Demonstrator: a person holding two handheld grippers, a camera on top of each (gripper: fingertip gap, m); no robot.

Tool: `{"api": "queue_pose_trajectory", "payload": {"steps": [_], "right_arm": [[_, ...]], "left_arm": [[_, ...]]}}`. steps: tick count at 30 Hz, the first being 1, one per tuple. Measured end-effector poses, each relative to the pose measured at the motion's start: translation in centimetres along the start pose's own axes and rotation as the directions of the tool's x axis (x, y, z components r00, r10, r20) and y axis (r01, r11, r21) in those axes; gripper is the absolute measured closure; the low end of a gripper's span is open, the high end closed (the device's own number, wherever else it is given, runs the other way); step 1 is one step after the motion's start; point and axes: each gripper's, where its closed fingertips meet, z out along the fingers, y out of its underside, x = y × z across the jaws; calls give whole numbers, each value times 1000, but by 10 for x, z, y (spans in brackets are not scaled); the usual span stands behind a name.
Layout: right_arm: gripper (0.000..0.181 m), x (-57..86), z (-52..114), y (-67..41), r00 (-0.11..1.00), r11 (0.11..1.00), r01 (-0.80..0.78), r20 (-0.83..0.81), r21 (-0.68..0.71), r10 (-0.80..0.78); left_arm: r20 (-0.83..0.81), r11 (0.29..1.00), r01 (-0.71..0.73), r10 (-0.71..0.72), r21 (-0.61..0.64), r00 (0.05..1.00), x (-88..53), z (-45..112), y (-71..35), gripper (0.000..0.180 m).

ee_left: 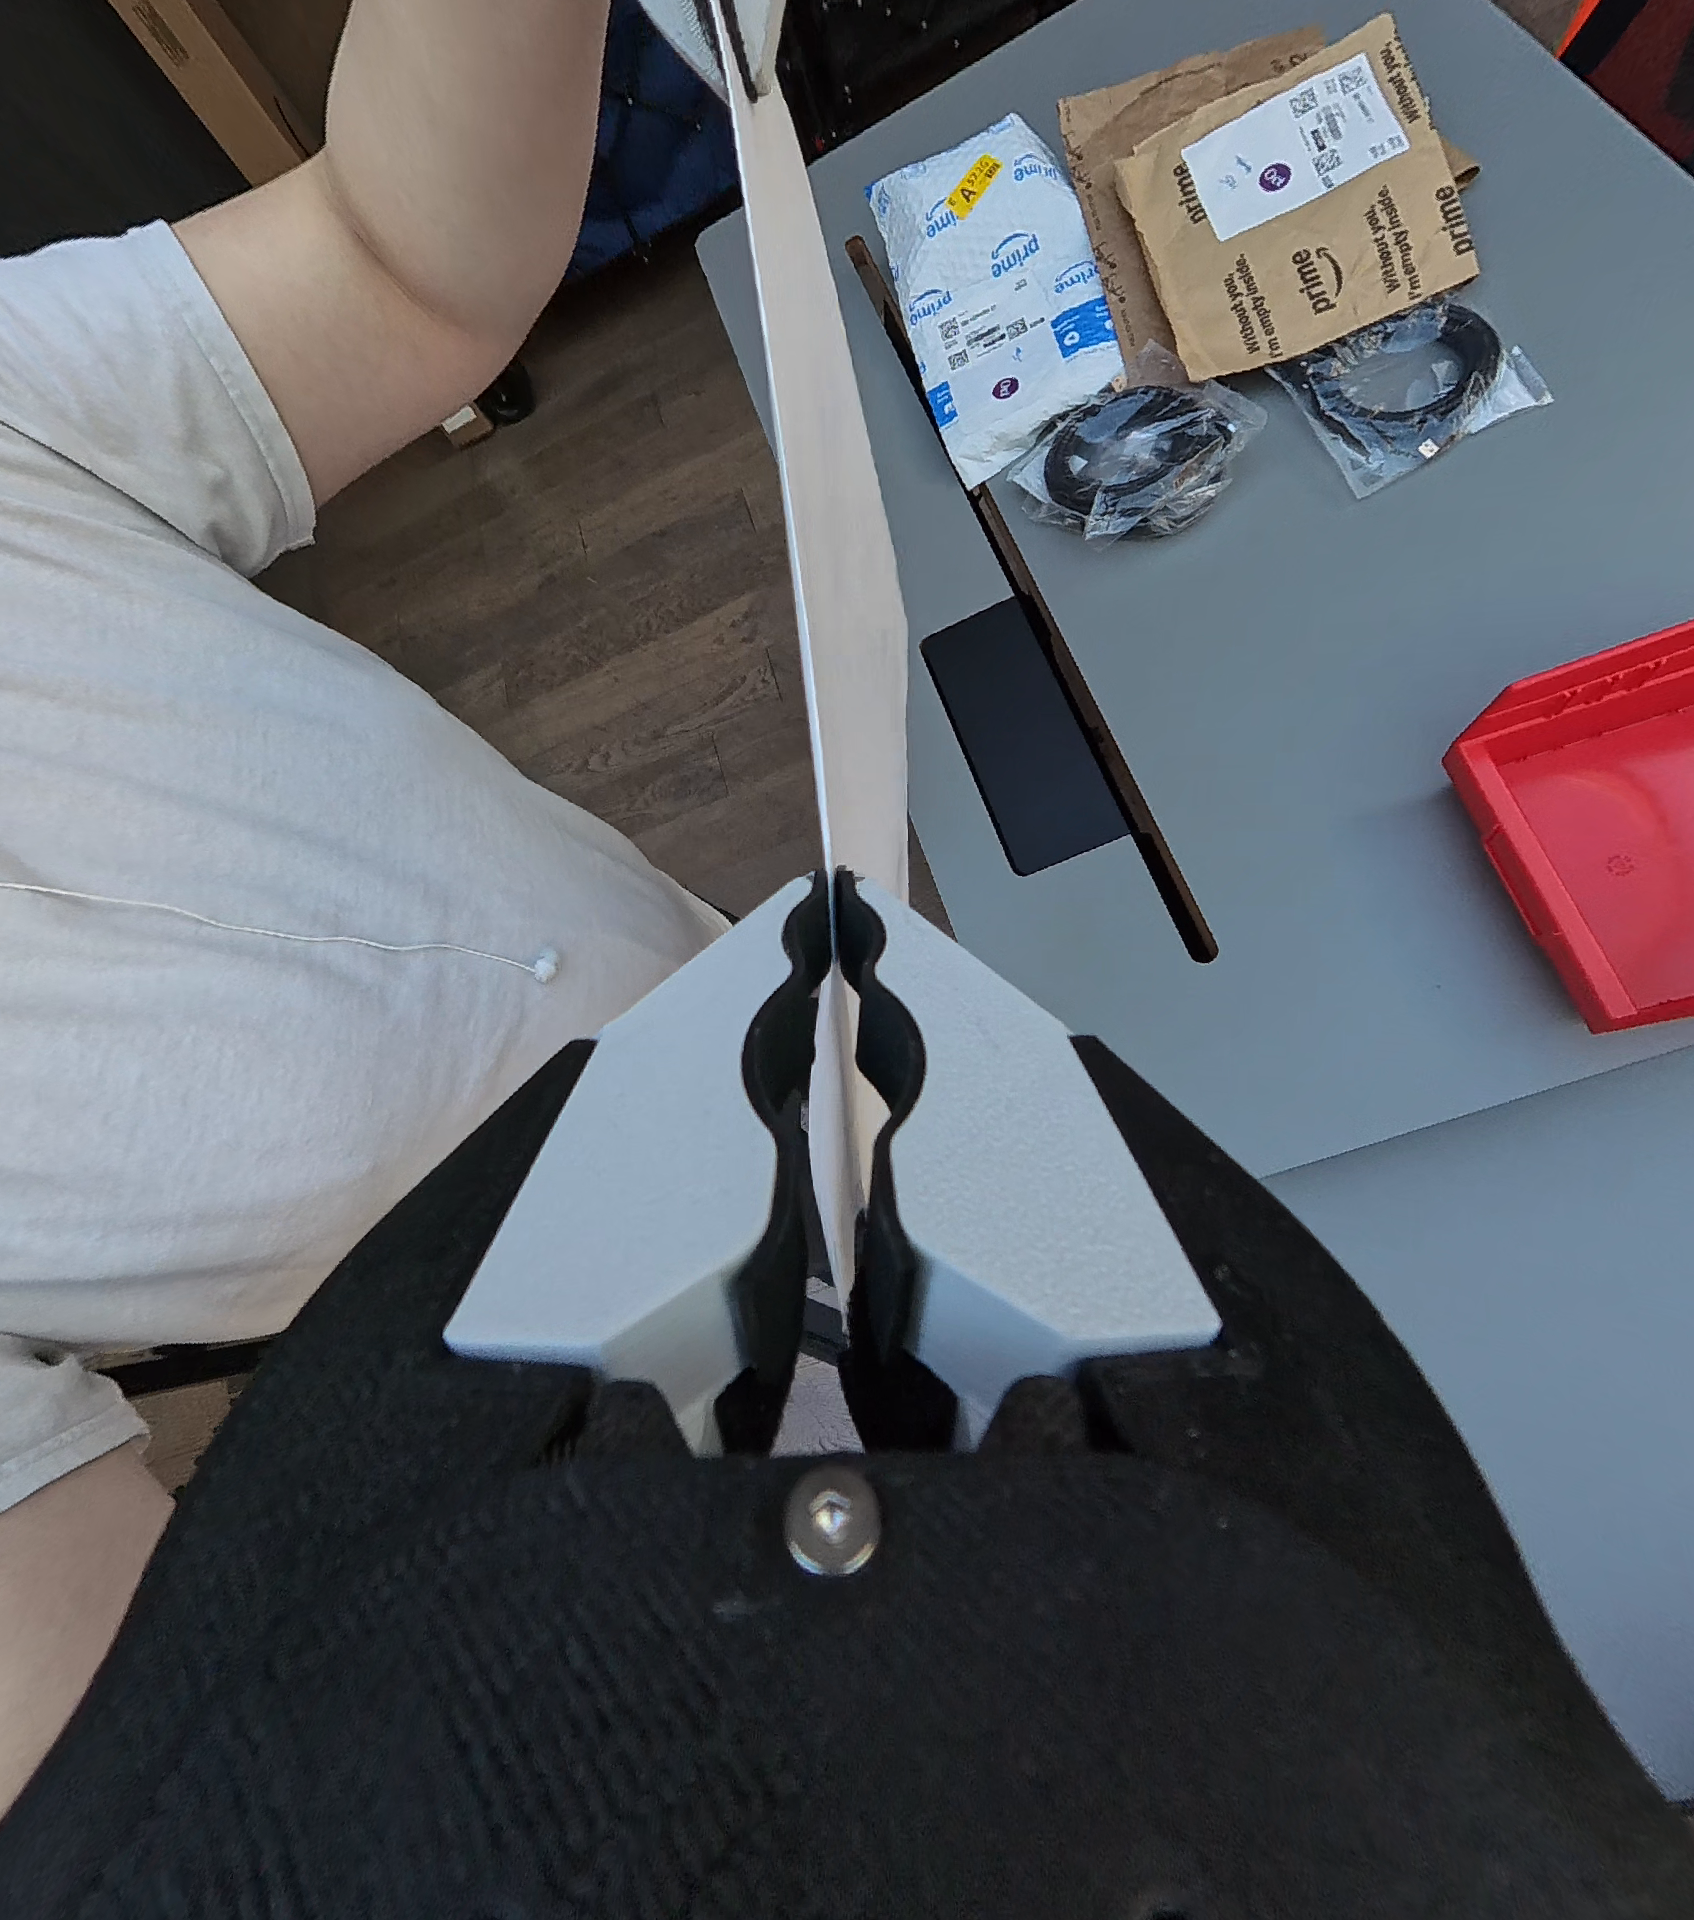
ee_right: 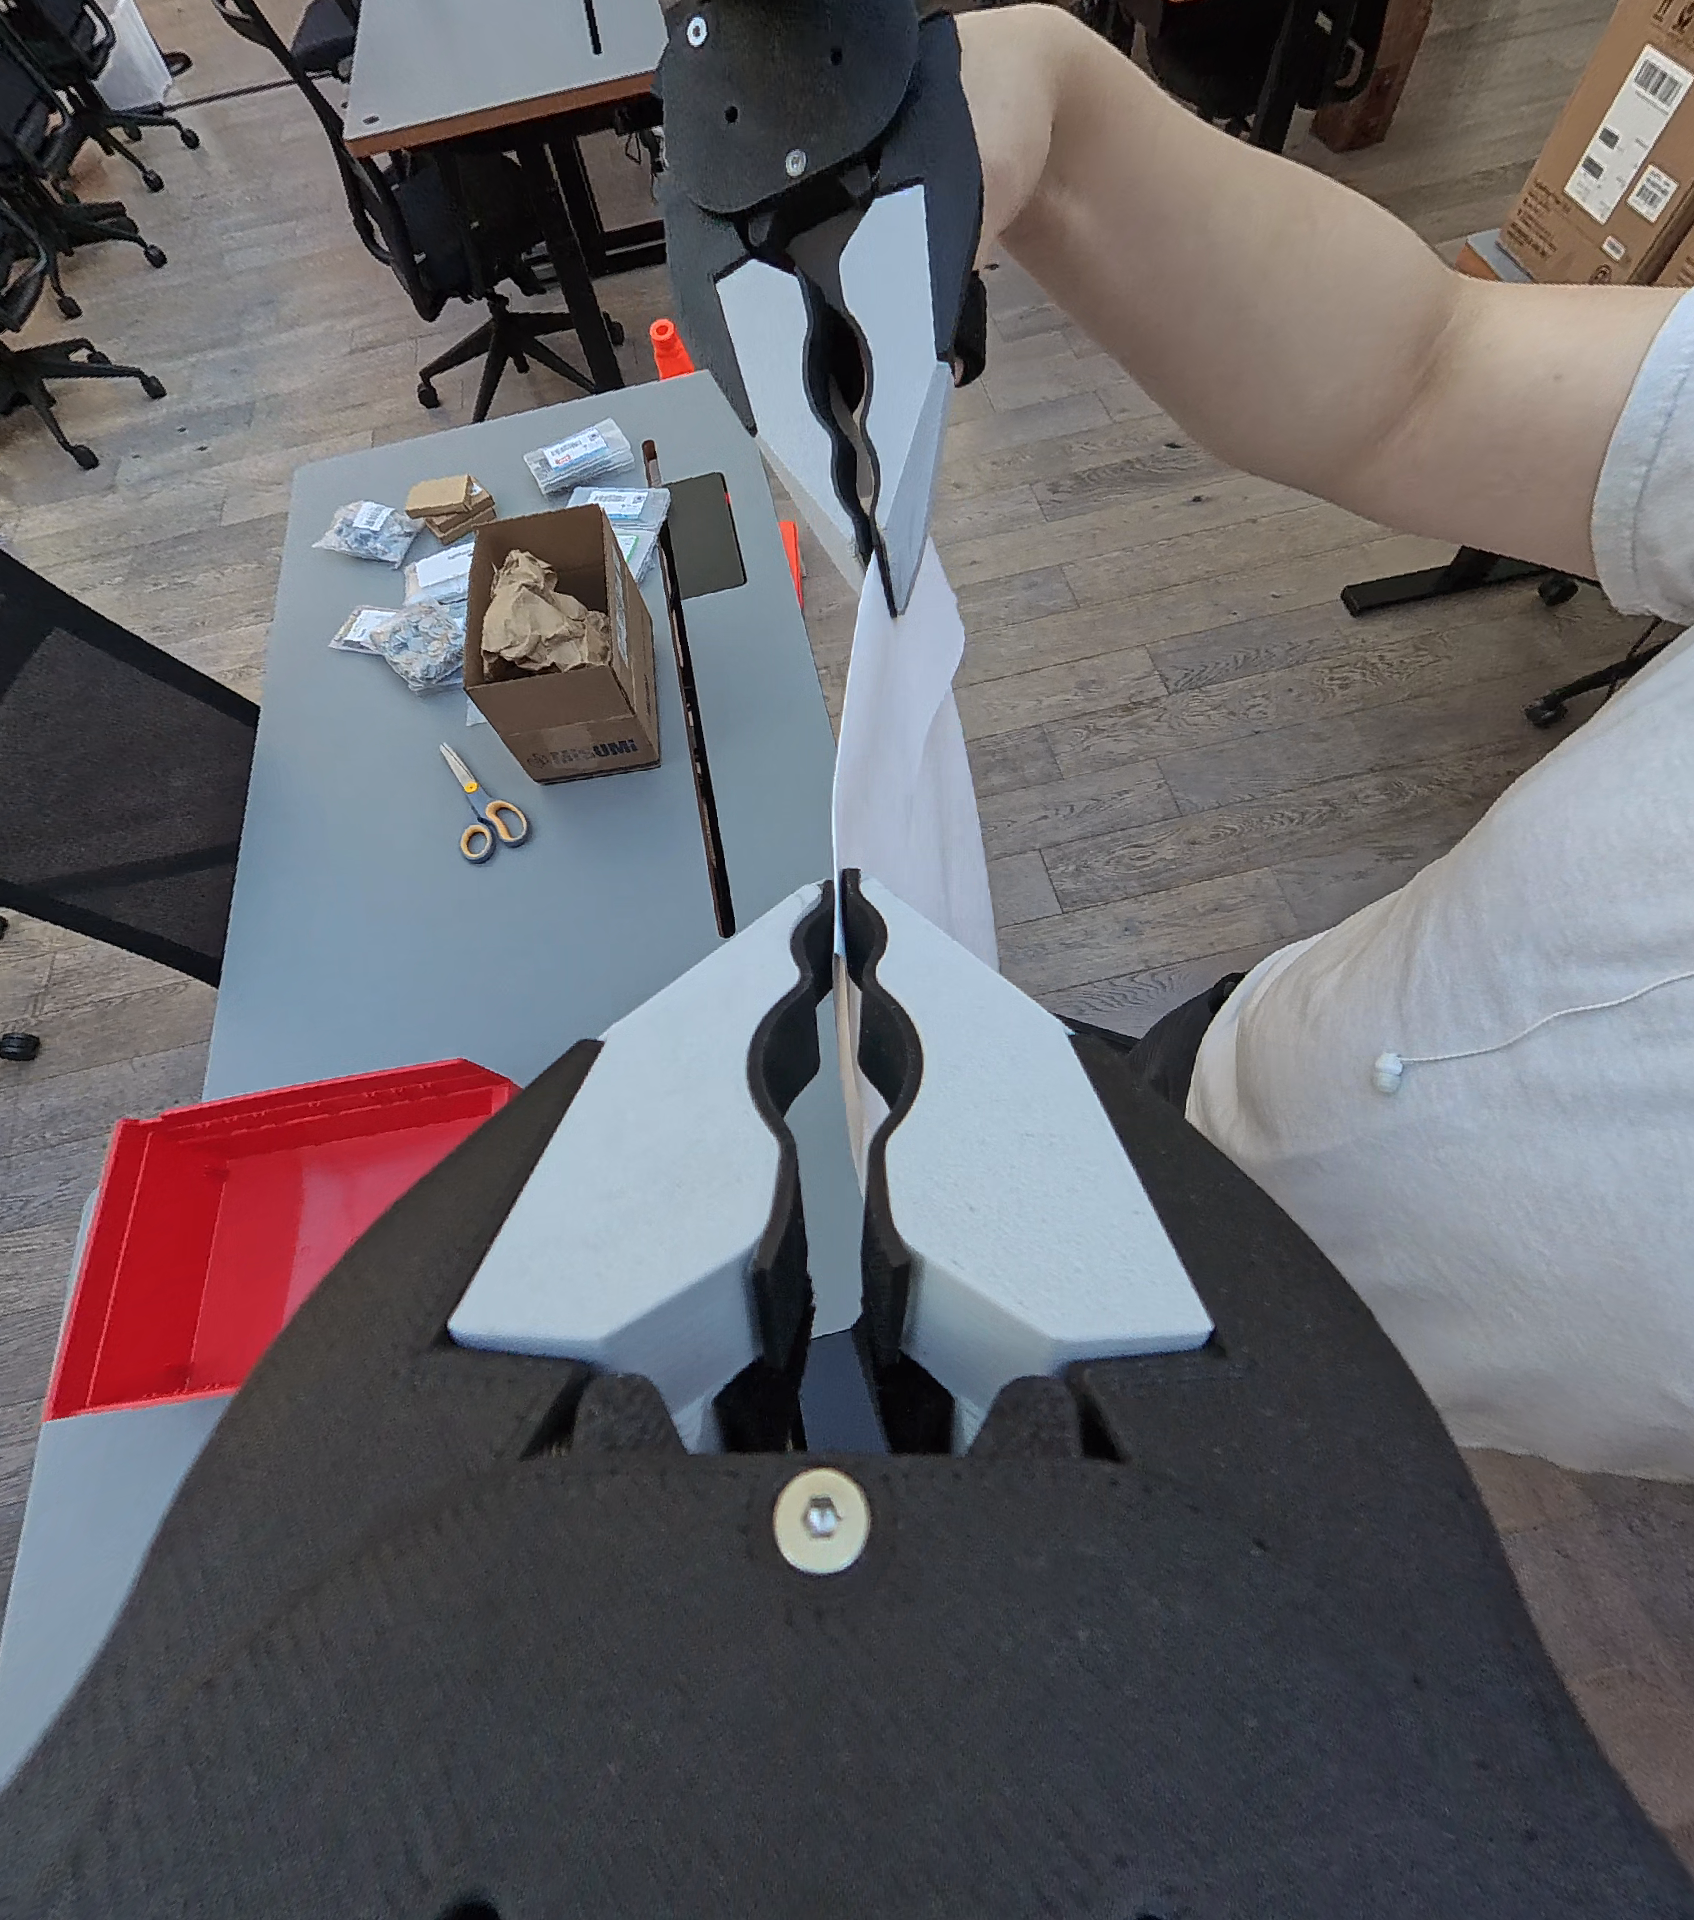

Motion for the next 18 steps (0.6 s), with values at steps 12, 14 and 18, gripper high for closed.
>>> {"api": "queue_pose_trajectory", "payload": {"steps": [12,14,18], "right_arm": [[181,-5,-5,2,999,1000,8,33,-5,-8],[181,-8,-6,1,999,1000,20,37,0,-20],[181,-16,-8,4,998,999,35,48,-2,-35]], "left_arm": [[-13,1000,-28,27,-10,1000,8,-9,5,180],[-16,1000,-28,28,-4,999,11,-10,4,180],[-25,999,-37,37,-5,999,18,-13,8,180]]}}
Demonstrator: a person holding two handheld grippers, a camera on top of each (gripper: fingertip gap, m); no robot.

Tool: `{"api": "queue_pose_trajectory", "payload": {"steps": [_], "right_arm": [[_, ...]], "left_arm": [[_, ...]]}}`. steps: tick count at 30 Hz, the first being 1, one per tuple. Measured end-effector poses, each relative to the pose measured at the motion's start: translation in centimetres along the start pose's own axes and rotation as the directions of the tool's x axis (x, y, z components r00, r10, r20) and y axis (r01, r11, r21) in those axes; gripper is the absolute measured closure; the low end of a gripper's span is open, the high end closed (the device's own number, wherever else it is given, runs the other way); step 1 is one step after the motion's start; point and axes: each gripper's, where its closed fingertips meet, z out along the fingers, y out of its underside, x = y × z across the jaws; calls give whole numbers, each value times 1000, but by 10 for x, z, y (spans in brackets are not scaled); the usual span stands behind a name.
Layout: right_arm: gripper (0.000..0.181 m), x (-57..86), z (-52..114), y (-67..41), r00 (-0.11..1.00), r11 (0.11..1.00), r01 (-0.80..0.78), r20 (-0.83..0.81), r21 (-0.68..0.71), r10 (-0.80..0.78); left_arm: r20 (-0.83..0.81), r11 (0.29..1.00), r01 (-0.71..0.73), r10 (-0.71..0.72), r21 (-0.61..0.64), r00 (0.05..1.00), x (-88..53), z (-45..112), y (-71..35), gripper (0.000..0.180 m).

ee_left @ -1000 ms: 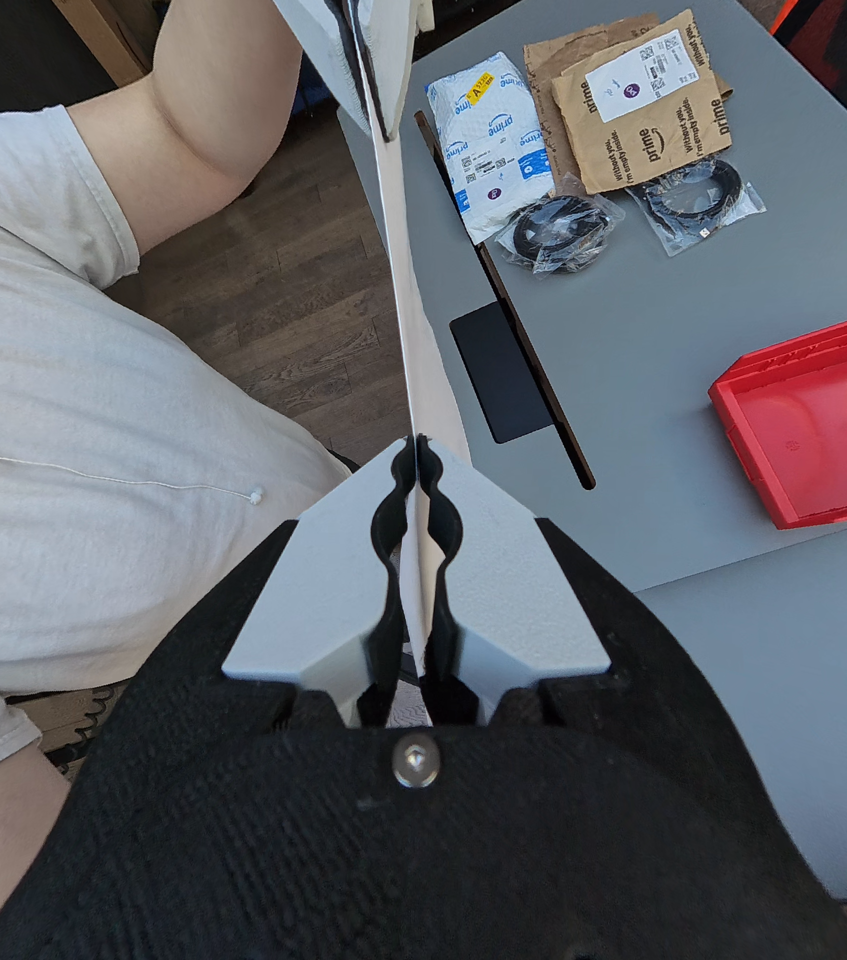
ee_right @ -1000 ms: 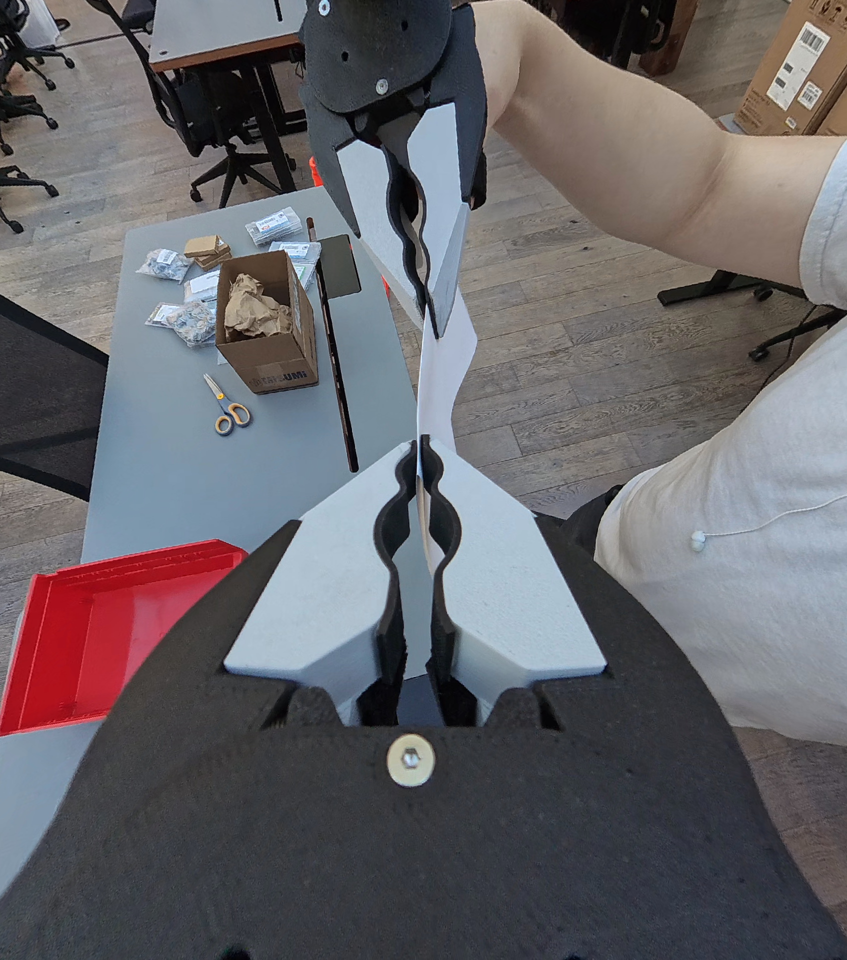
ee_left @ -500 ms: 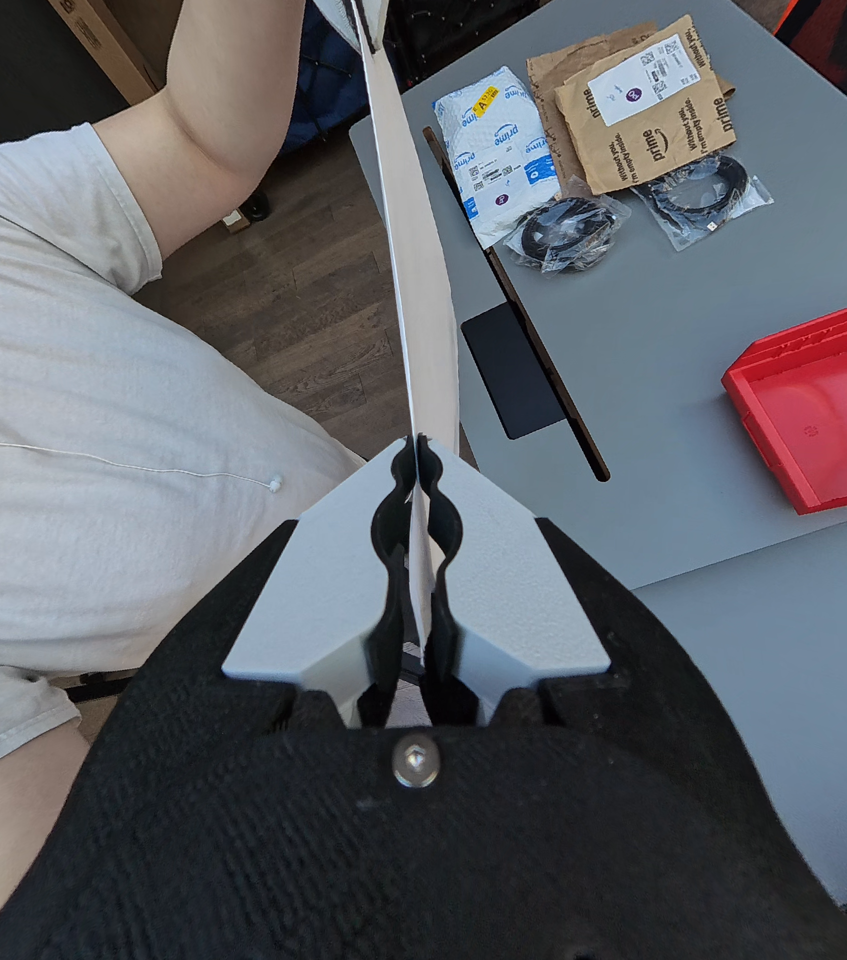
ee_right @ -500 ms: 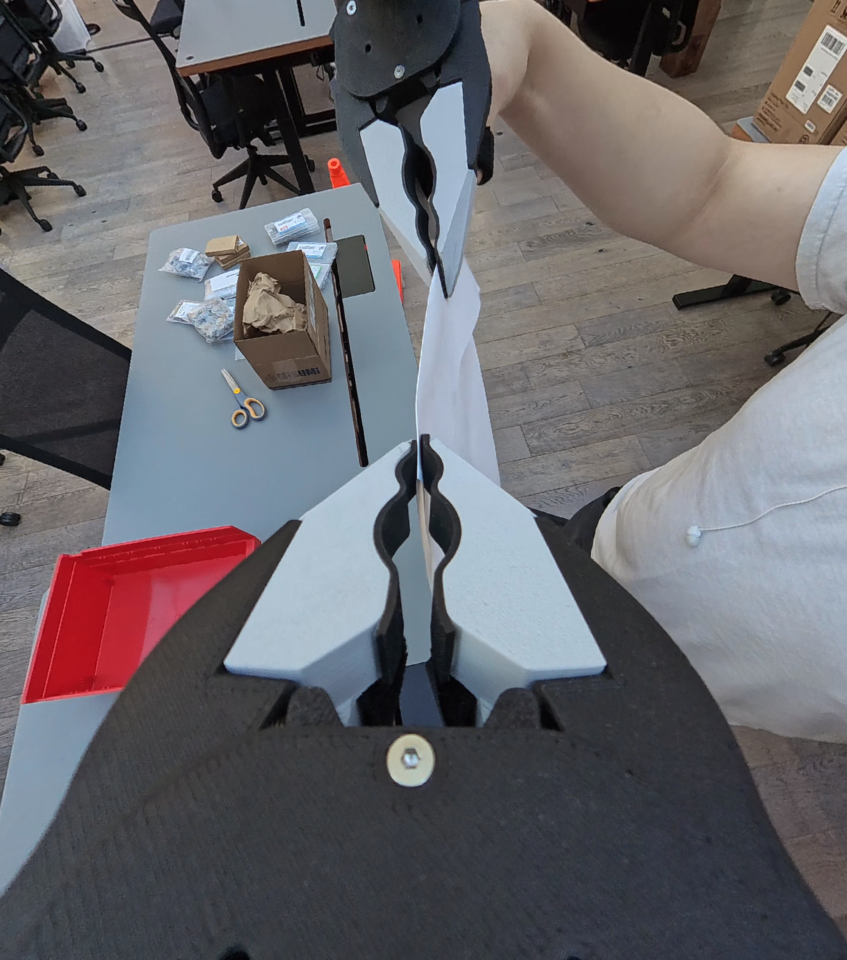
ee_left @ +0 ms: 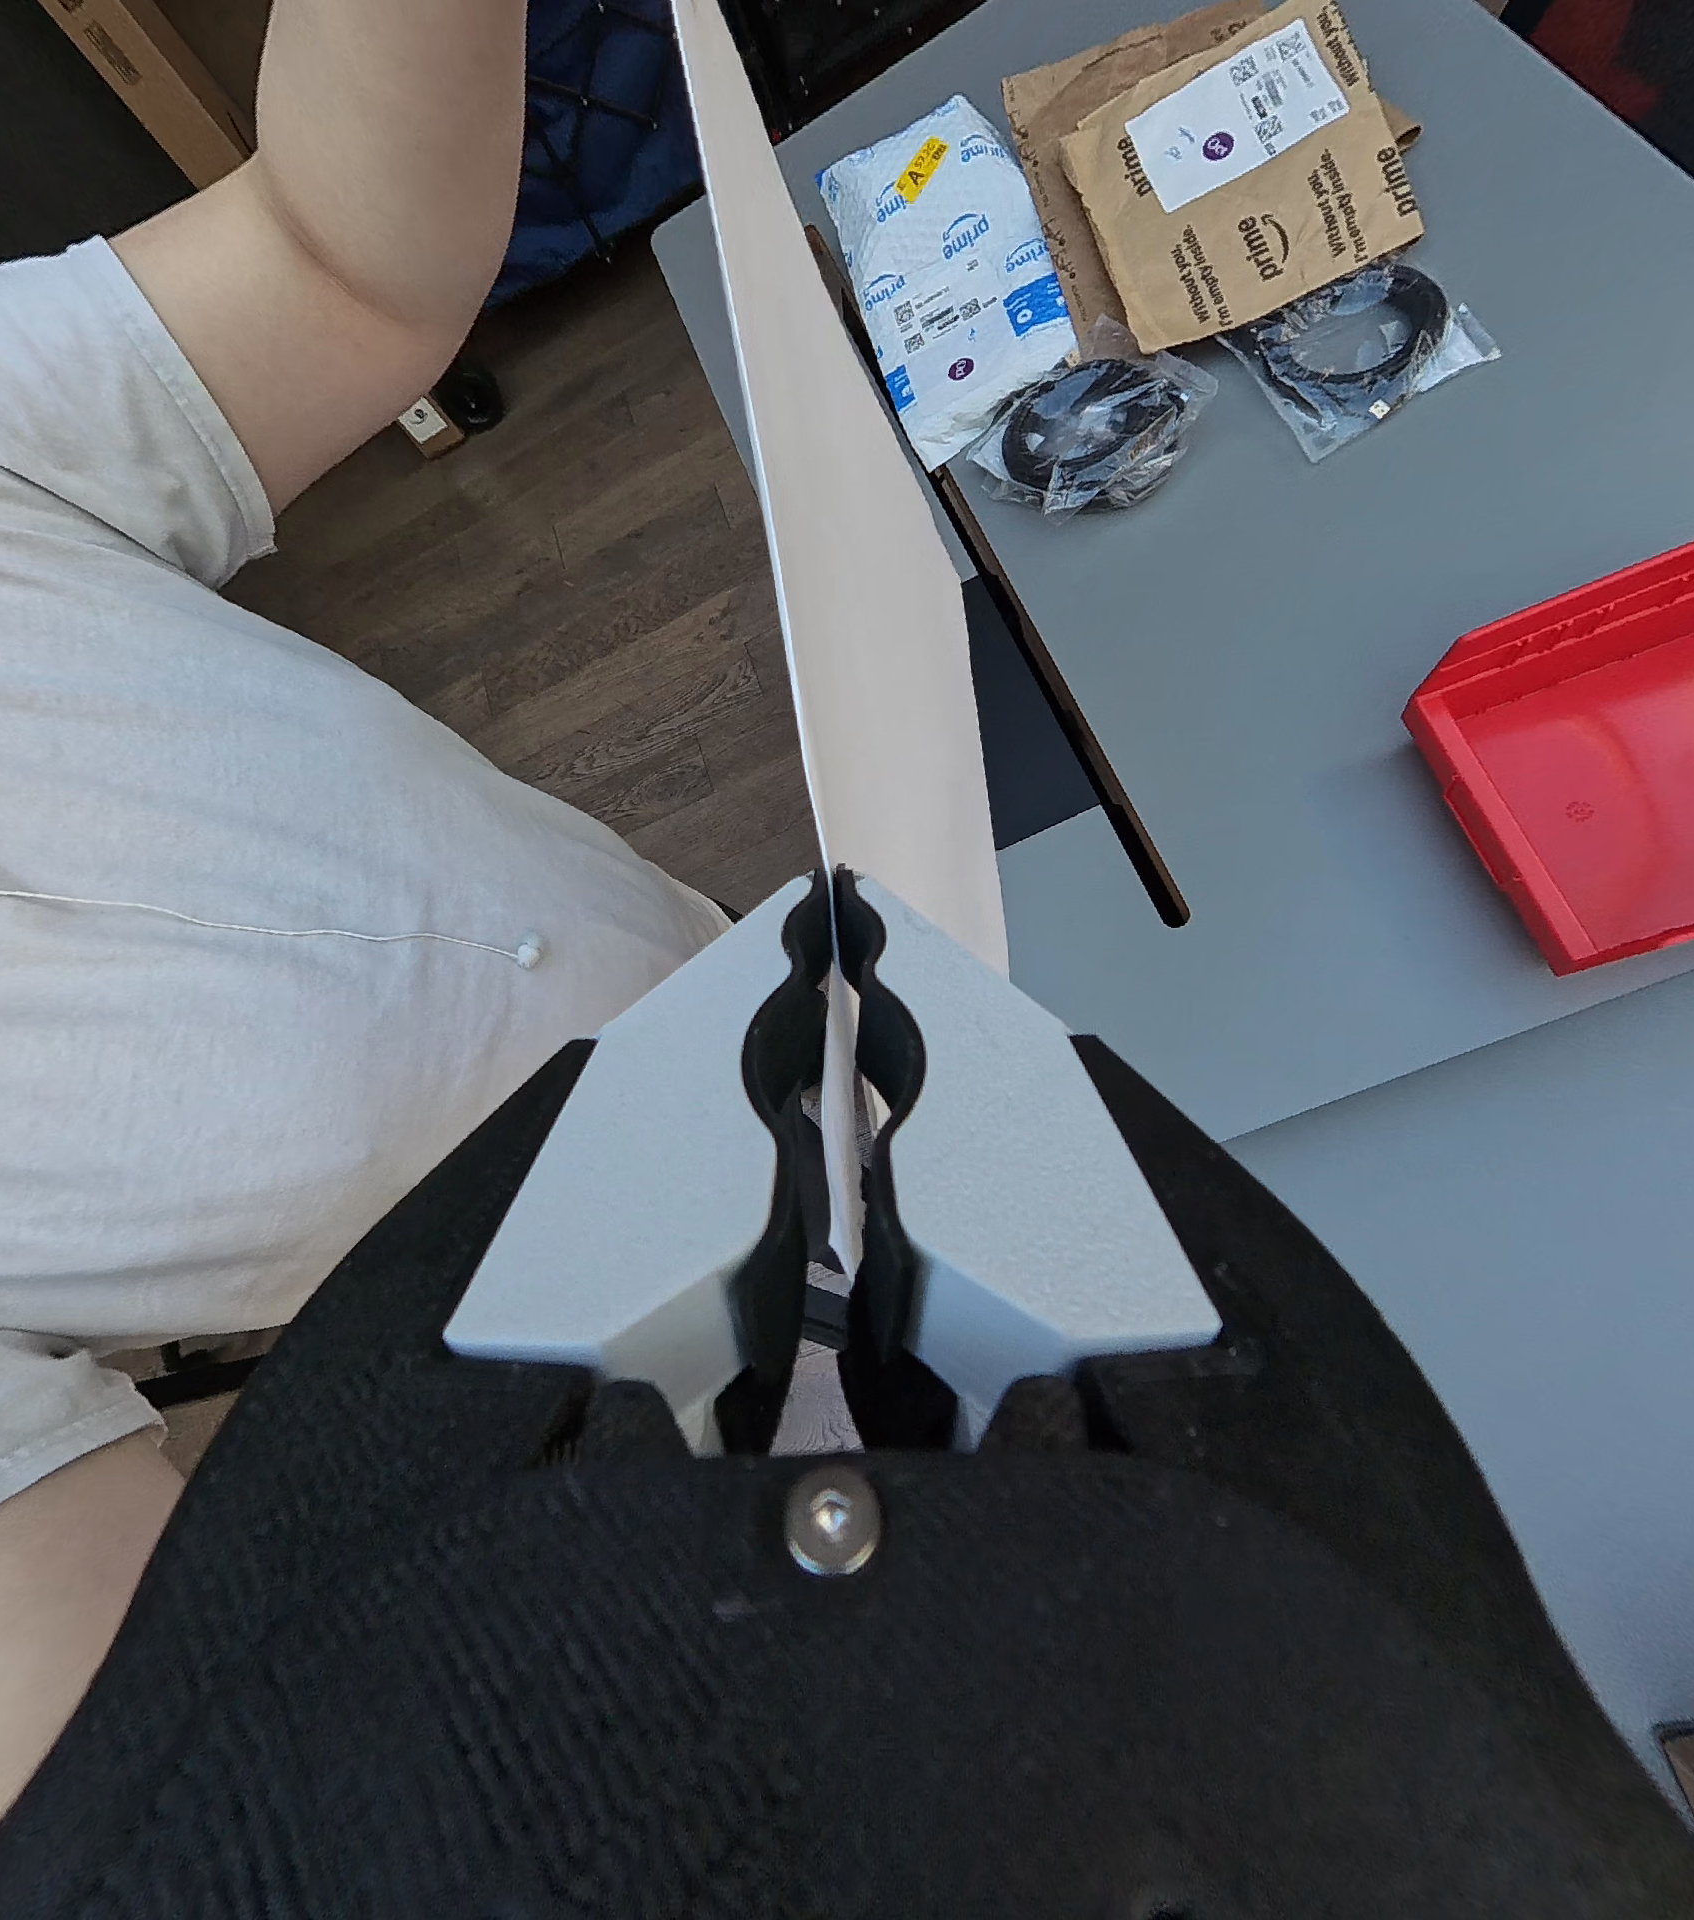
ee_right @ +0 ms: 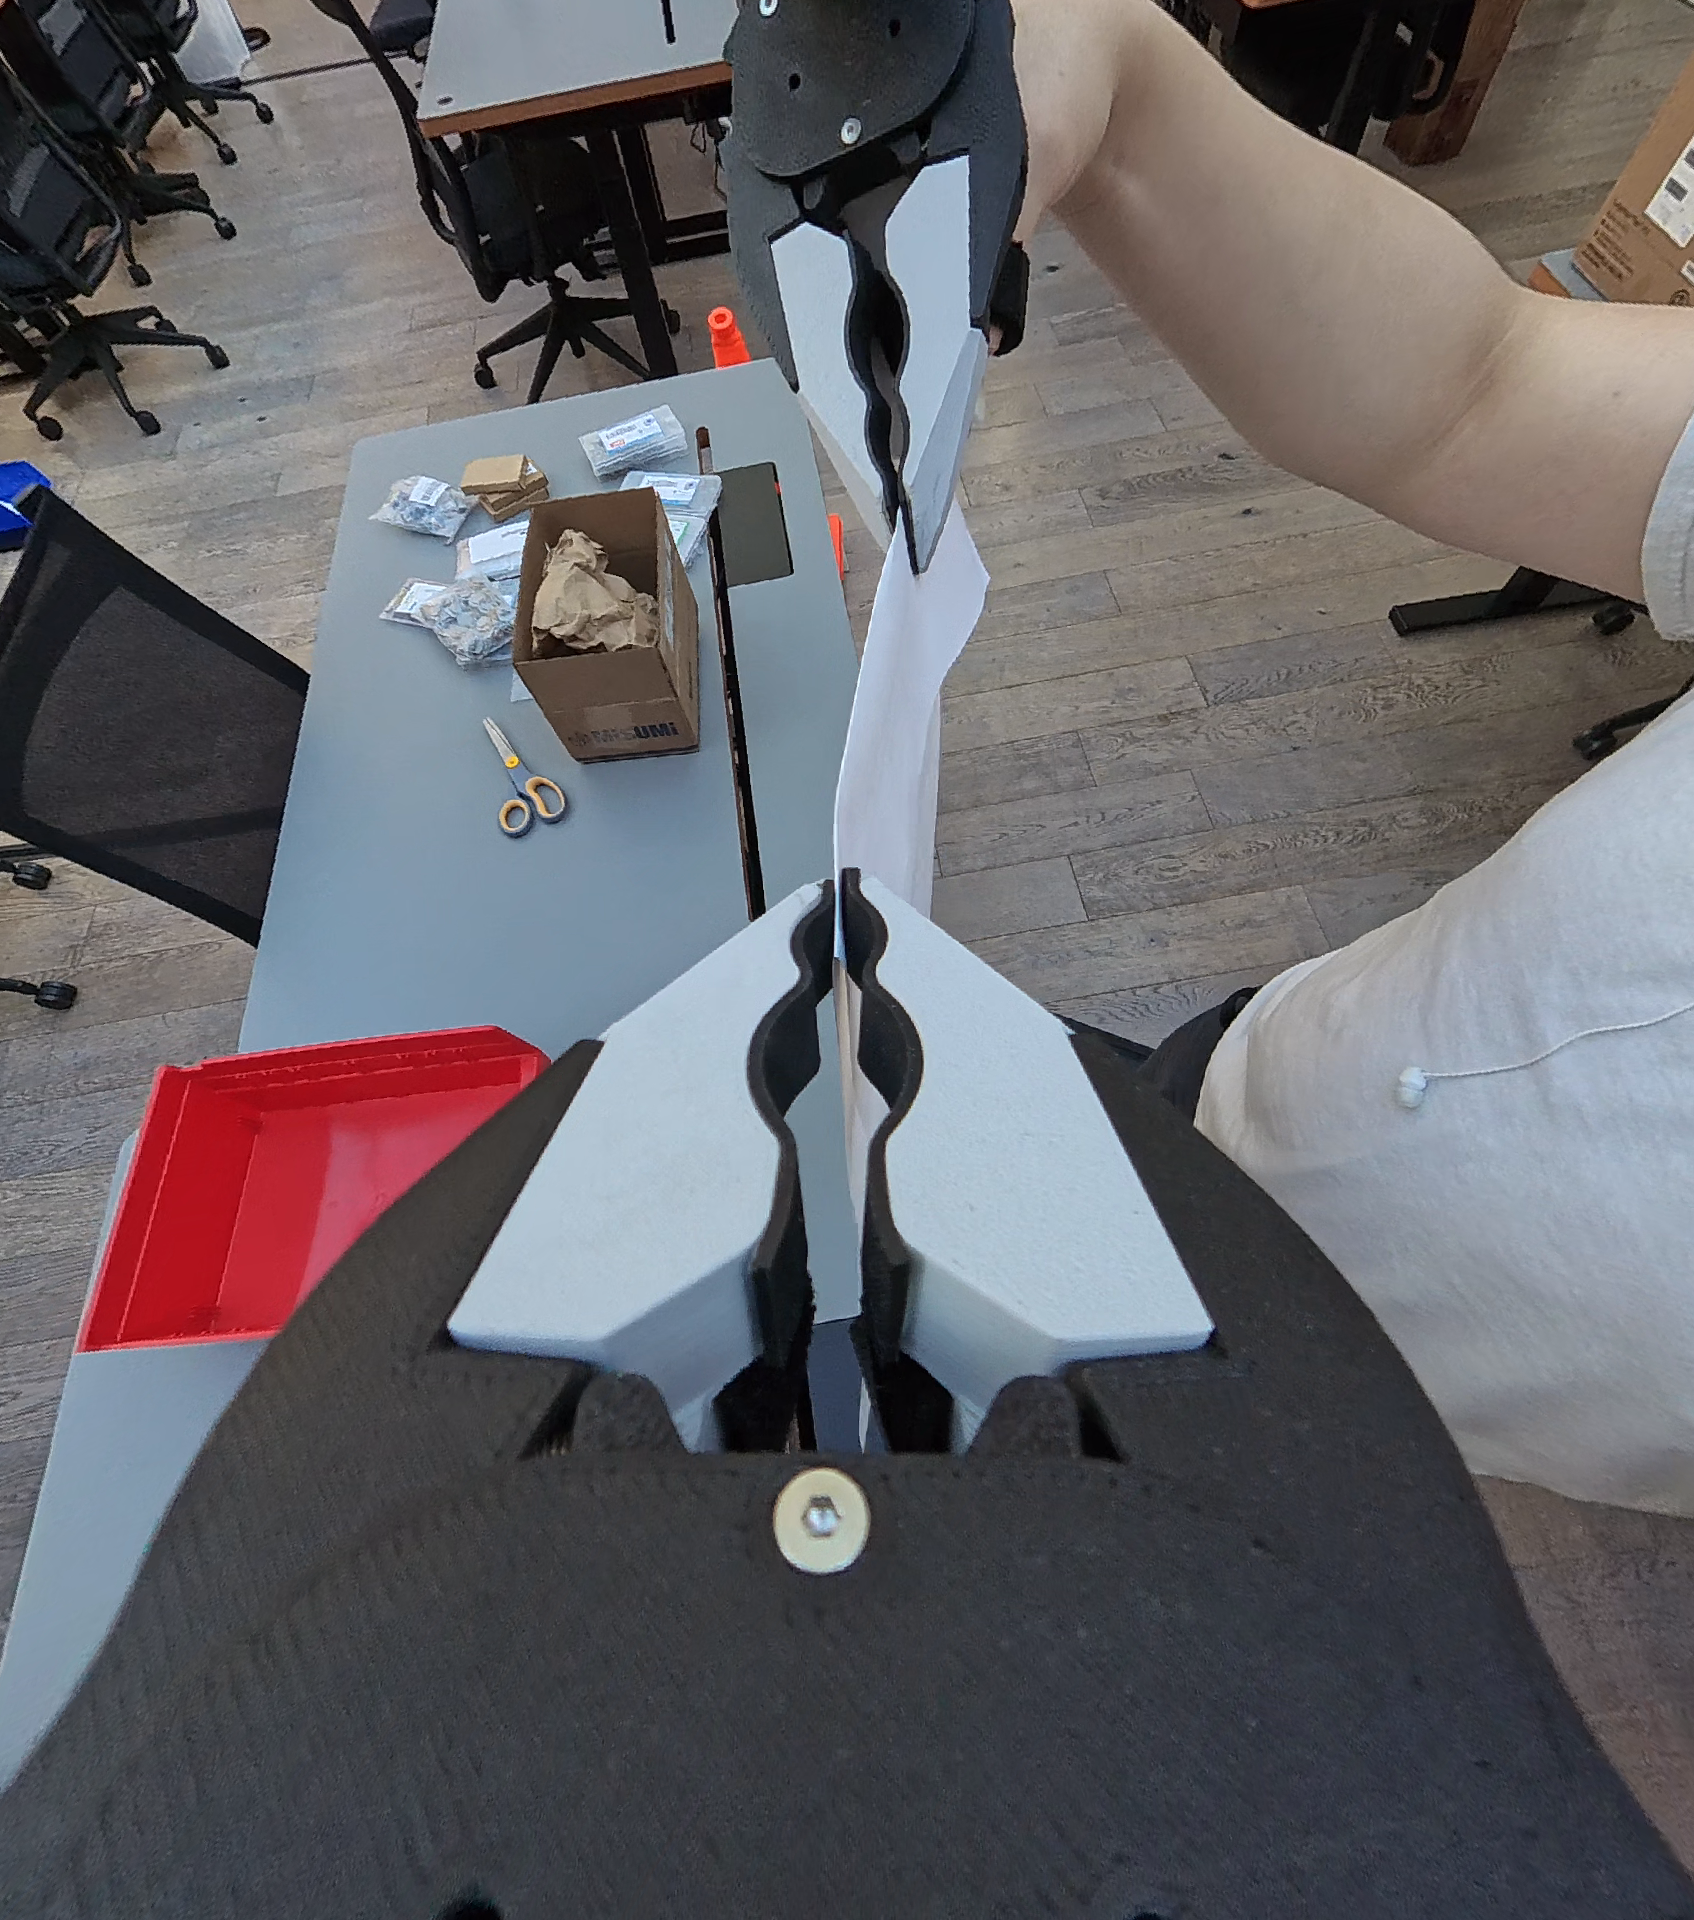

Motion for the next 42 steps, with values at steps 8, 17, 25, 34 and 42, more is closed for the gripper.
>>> {"api": "queue_pose_trajectory", "payload": {"steps": [8,17,25,34,42], "right_arm": [[181,-16,2,5,1000,999,17,6,-28,-17],[181,-35,13,0,999,997,52,19,-59,-51],[181,-36,42,-22,996,993,68,64,-93,-63],[181,-27,78,-42,994,976,61,106,-209,-40],[181,-26,111,-34,996,943,87,36,-322,-79]], "left_arm": [[20,999,-36,36,-19,999,18,-2,8,180],[85,996,-94,93,6,992,42,-20,23,180],[136,997,-76,73,14,988,55,-51,52,179],[58,988,155,-155,3,986,82,-62,81,126],[69,914,401,-405,67,912,43,18,15,180]]}}
